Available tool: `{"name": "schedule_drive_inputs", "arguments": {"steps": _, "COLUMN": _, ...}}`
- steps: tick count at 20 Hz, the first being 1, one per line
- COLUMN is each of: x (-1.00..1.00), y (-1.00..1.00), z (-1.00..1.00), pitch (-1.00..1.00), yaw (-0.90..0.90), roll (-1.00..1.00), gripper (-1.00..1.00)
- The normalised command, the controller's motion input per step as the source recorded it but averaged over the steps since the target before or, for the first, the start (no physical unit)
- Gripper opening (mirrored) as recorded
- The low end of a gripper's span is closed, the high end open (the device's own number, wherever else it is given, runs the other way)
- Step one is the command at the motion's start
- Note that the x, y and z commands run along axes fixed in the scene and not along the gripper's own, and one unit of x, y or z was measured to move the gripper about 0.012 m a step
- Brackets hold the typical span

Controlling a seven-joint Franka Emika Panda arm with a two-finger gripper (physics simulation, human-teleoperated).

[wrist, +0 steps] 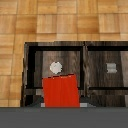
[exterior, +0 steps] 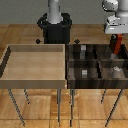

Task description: Place the box of cereal into the appropriate compartment.

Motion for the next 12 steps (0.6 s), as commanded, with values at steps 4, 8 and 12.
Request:
{"name": "schedule_drive_inputs", "arguments": {"steps": 4, "x": 0.00, "y": 0.25, "z": 0.29, "pitch": 0.00, "yaw": 0.00, "roll": 0.00, "gripper": -1.00}}
{"name": "schedule_drive_inputs", "arguments": {"steps": 8, "x": 0.00, "y": 0.00, "z": 1.00, "pitch": 0.00, "yaw": 0.00, "roll": 0.00, "gripper": -1.00}}
{"name": "schedule_drive_inputs", "arguments": {"steps": 12, "x": 0.00, "y": -0.06, "z": 0.75, "pitch": 0.00, "yaw": 0.00, "roll": 0.00, "gripper": -1.00}}
